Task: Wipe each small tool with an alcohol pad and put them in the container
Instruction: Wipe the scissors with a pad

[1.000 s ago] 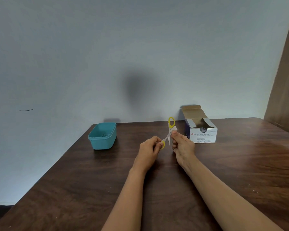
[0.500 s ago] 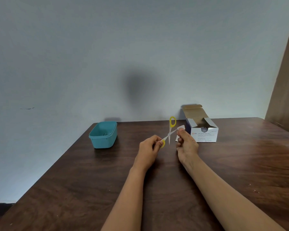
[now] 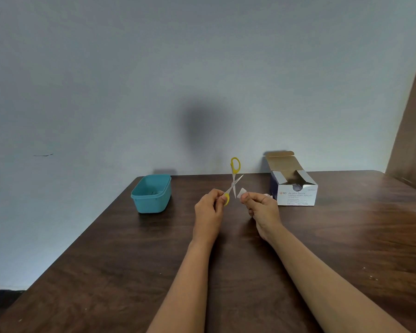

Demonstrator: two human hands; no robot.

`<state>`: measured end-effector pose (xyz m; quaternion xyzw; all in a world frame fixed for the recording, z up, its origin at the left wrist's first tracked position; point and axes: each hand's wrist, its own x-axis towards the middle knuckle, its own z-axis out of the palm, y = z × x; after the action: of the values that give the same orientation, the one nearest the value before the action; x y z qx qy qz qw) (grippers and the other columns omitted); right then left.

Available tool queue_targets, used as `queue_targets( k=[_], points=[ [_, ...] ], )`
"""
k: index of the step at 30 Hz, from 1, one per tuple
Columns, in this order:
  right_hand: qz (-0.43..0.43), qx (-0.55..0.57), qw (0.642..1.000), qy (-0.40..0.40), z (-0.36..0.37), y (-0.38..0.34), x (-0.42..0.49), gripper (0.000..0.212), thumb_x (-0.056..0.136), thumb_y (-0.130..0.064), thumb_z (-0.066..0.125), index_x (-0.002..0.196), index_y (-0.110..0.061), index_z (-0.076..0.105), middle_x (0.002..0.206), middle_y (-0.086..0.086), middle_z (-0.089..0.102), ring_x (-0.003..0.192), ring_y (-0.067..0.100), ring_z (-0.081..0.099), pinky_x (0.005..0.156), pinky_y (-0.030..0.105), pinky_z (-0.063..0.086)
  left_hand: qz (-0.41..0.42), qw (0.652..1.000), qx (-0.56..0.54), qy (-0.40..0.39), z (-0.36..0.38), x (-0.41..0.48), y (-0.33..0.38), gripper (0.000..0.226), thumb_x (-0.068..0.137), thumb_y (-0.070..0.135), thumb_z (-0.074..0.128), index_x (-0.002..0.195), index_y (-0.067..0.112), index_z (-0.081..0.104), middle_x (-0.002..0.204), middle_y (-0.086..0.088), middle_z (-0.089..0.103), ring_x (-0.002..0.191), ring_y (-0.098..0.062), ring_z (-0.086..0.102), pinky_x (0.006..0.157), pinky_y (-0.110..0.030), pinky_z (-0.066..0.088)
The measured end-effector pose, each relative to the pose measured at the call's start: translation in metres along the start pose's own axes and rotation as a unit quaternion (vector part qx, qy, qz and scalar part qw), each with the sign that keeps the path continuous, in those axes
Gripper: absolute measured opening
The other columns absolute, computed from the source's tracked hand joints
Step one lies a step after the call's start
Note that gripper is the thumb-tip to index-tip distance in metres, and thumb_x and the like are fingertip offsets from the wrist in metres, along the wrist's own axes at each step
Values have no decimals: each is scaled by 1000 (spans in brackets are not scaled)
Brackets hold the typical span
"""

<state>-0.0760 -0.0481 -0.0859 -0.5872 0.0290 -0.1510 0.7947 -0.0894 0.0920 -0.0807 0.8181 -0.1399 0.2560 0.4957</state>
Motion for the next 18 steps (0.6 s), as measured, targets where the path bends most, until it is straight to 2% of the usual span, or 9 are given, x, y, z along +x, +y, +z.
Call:
queue_targets(
  k=[6, 9, 11, 15, 18],
  points=[
    [-24, -16, 999, -28, 1, 0, -1, 5, 84, -7, 69, 80, -9, 72, 67, 2, 64, 52, 5, 38, 50, 17, 32, 12, 1000, 27, -8, 0, 0, 0, 13, 97, 22, 52, 89, 22, 62, 81, 2, 60, 74, -8, 52, 60, -12, 38],
    [-27, -11, 999, -42, 0, 1, -1, 5, 85, -6, 67, 84, -4, 72, 67, 1, 64, 50, 1, 39, 50, 15, 32, 8, 999, 33, -5, 0, 0, 0, 13, 97, 21, 51, 89, 22, 62, 81, 1, 59, 75, -8, 52, 60, -14, 36],
    [-26, -24, 999, -42, 0, 3, 1, 7, 86, -8, 67, 89, -3, 72, 69, 4, 62, 53, 4, 38, 50, 15, 32, 6, 999, 36, 0, 0, 0, 0, 14, 97, 21, 51, 89, 21, 62, 81, 1, 59, 75, -8, 52, 60, -15, 37],
    [-22, -31, 999, -39, -1, 5, 3, 6, 87, -9, 66, 87, -7, 71, 69, 4, 60, 58, 8, 37, 52, 17, 33, 4, 999, 44, 12, 0, 0, 1, 14, 97, 20, 51, 90, 20, 63, 82, 0, 59, 75, -8, 51, 60, -15, 37],
    [-24, -33, 998, -39, -1, 6, 3, 10, 86, -10, 67, 91, -2, 72, 70, 4, 61, 58, 8, 38, 53, 18, 33, 7, 999, 46, 9, -1, 1, 1, 15, 97, 20, 50, 90, 20, 63, 83, 0, 59, 75, -8, 52, 61, -15, 38]
  ],
)
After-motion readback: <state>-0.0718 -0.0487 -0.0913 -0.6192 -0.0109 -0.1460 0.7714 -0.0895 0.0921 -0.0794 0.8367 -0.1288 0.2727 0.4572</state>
